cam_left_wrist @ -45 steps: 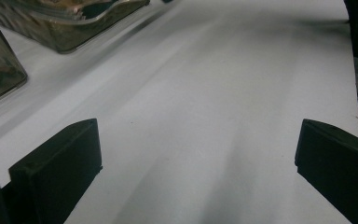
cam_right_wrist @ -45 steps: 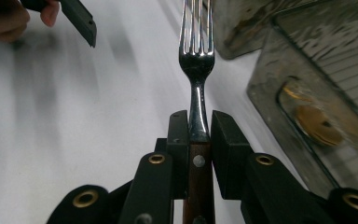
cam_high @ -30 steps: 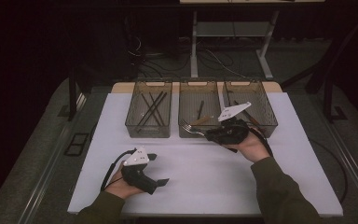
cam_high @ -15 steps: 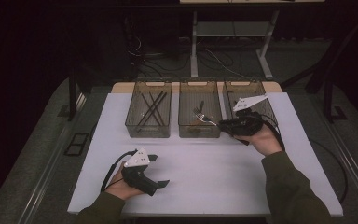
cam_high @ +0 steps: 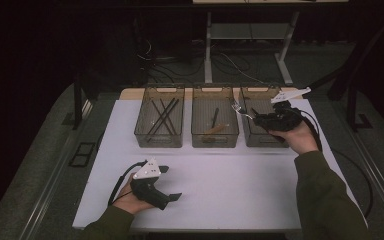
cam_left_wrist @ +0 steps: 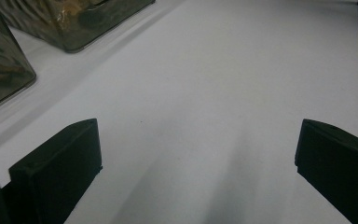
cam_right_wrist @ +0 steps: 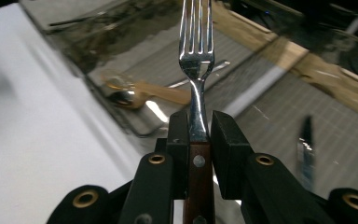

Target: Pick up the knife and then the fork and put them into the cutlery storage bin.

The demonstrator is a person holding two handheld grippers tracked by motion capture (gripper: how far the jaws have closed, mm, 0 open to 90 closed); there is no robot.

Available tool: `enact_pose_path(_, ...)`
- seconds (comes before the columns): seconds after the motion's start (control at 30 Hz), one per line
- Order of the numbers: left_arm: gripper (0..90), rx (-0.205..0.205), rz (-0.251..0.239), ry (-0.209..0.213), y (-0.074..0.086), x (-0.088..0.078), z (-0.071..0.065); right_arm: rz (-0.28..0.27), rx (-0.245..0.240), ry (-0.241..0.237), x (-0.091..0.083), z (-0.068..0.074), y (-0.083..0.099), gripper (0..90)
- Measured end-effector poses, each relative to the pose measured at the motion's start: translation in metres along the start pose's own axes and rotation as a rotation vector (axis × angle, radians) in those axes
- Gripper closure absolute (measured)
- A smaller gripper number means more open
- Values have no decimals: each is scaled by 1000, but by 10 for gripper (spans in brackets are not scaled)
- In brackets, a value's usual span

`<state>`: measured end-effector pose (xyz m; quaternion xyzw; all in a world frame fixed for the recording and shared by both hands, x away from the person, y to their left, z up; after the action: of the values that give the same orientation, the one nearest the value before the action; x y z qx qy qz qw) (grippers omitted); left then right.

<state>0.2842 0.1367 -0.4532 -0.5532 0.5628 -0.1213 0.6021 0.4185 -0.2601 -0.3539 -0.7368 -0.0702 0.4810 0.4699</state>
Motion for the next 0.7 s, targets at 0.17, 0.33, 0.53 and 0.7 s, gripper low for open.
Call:
enact_pose_path(0.17,0,1,1,0,0,0,0,23,45,48,-2,-20,5,777)
enact_pose_path(0.33,0,3,2,0,0,0,0,60,90,89,4,-38,13,777)
enact_pose_path(0.53,0,2,-2,4,0,-1,-1,97,140,117,13,-54,24,777)
enact_pose_path(0.7,0,3,0,6,0,-1,0,108,165,124,19,-63,27,777)
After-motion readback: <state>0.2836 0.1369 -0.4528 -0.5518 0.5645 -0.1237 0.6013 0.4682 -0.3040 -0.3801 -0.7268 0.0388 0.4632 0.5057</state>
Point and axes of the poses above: each handheld gripper's, and its own axes: x roughly forward along the jaws, y roughly out of its underside, z roughly to its left, the point moved 2 cm from there along x, roughly forward along the jaws, and after that the axes turned 11 degrees about -x, right-handed, at the moved point
